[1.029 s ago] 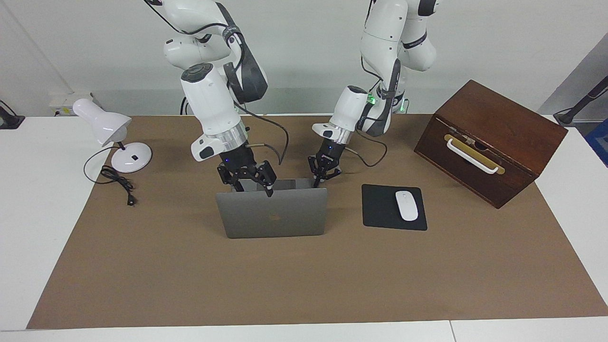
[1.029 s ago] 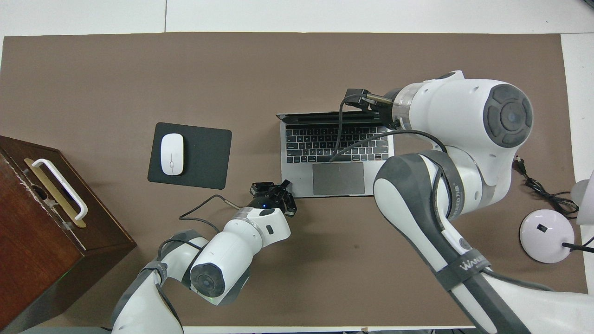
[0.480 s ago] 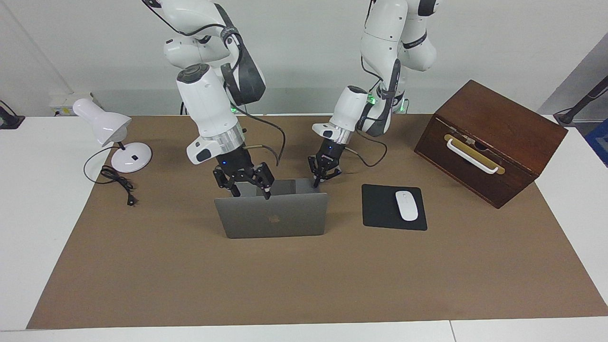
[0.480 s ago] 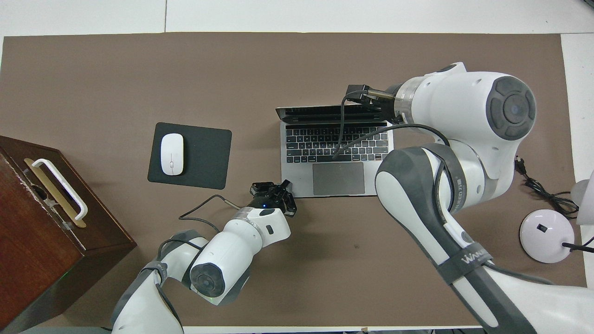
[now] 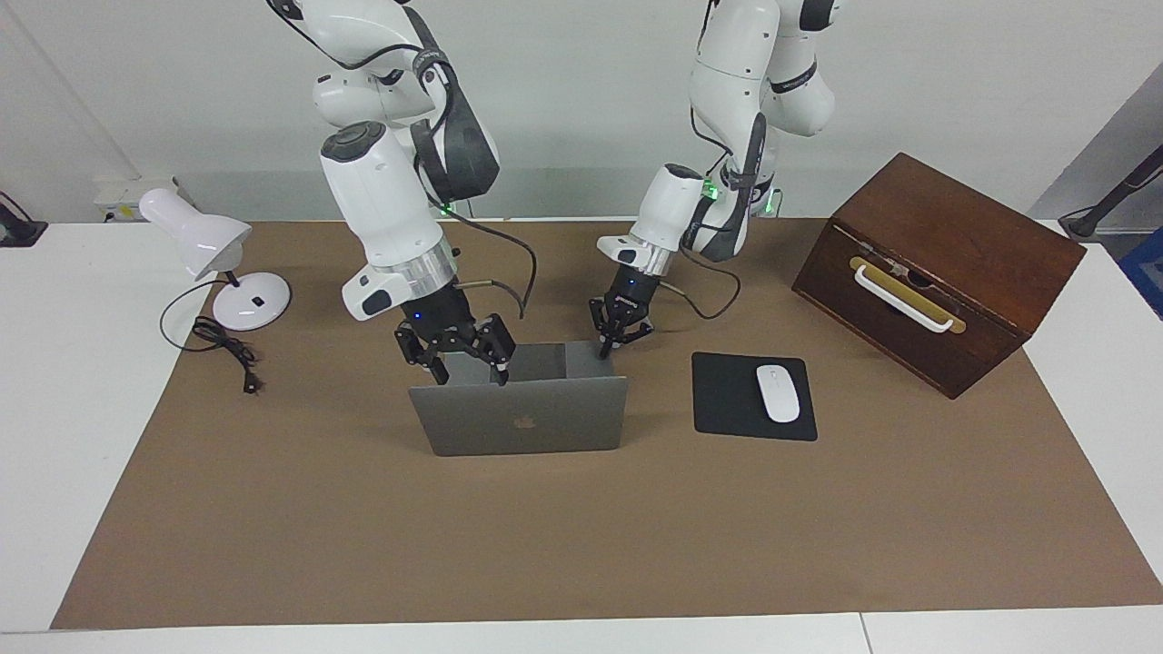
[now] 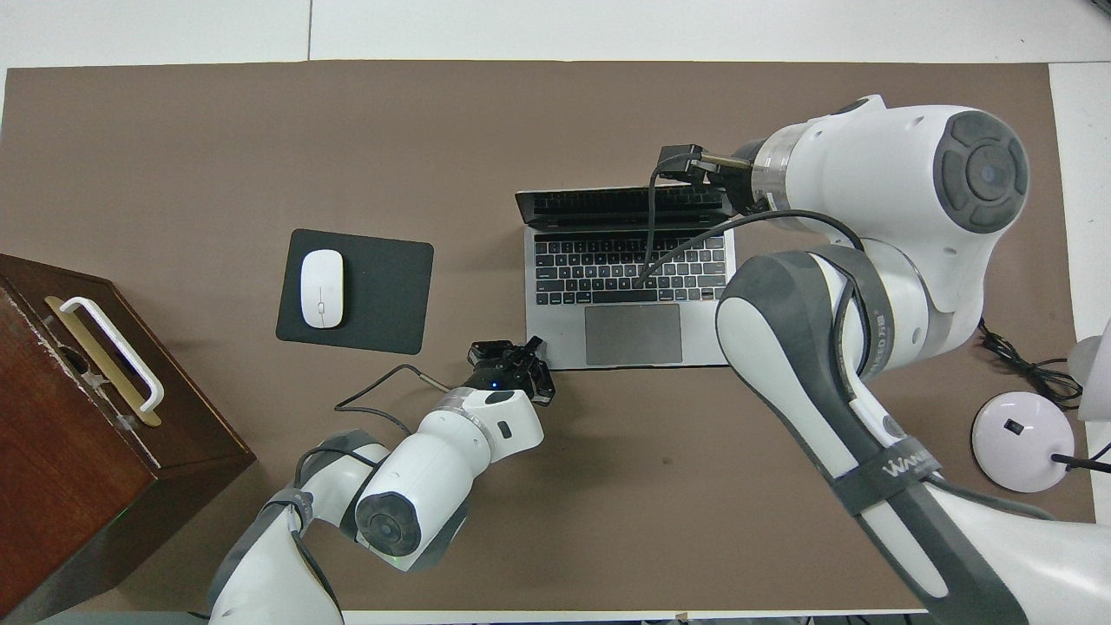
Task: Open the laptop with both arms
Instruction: 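Push the lid farther open with the right gripper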
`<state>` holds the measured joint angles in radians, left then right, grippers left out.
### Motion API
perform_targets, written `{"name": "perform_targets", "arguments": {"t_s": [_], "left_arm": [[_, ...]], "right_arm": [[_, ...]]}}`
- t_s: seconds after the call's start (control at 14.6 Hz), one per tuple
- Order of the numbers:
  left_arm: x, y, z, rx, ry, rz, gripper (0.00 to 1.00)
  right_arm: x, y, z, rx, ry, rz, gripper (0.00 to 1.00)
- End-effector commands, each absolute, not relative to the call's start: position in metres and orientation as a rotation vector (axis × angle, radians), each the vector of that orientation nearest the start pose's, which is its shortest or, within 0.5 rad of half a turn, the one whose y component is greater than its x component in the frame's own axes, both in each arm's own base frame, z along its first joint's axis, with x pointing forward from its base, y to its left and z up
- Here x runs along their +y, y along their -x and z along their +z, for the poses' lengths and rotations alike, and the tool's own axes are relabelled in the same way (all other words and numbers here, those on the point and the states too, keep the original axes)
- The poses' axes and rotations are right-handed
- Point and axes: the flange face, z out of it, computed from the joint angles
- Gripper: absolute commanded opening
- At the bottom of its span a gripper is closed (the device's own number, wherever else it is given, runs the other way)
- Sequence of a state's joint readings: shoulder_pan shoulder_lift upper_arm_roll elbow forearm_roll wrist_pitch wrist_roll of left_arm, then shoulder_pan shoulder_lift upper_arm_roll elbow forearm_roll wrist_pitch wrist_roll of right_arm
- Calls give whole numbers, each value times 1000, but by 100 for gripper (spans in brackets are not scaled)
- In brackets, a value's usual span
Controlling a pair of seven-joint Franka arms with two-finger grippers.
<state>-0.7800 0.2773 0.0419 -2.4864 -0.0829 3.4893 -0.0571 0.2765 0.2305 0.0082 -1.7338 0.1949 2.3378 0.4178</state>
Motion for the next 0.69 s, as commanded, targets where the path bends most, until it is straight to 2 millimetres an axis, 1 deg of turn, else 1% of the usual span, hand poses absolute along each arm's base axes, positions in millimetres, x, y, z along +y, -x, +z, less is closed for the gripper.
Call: {"name": "perform_targets", "arguments": {"t_s": [0.0,0.14,0.34,0.62], "left_arm": [[-351,-397,245,936,3075,-1106,0],[-351,-397,245,936,3075,-1106,0],[-351,-397,245,936,3075,-1109,0],[-351,-397,245,936,3075,-1106,0]], "right_arm": [[183,-643,486,296,2832,-432,99],[183,-644,482,281,2839,-425,99],[180,-648,490,276,2851,-405,98],[169,-654,489,244,2868,-399,98]]}}
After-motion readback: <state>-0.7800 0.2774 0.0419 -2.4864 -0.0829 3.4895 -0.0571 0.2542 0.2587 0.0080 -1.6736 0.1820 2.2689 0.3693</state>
